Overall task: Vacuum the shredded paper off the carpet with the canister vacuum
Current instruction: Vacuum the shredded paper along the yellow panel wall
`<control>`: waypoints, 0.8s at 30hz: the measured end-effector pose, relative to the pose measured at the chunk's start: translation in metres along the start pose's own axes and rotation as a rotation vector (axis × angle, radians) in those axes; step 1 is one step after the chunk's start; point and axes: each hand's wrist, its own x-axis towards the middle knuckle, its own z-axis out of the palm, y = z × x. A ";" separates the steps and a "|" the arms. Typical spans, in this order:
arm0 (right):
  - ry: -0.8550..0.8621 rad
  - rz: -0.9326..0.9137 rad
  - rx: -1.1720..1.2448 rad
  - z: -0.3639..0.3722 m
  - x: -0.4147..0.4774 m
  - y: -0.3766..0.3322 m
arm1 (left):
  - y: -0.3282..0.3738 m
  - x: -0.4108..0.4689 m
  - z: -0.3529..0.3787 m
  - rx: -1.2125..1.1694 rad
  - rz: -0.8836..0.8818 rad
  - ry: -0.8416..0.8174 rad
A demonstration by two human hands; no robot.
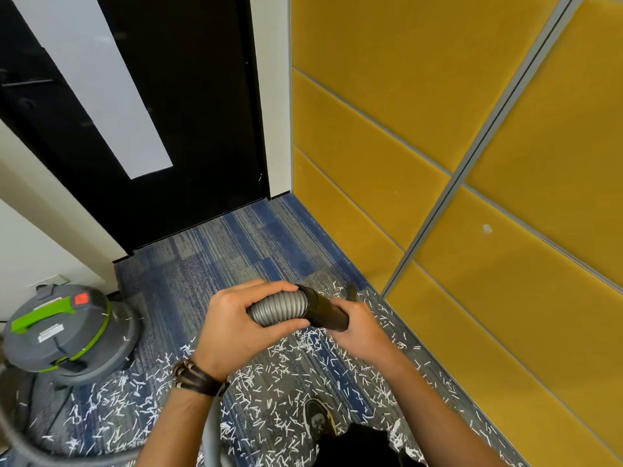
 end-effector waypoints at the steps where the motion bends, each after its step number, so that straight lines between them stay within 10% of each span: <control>1: -0.012 0.009 0.000 0.001 0.000 0.002 | 0.000 -0.001 0.002 -0.006 -0.003 -0.007; 24: 0.015 0.025 0.082 0.018 -0.009 0.006 | 0.000 -0.005 0.002 0.003 0.001 -0.032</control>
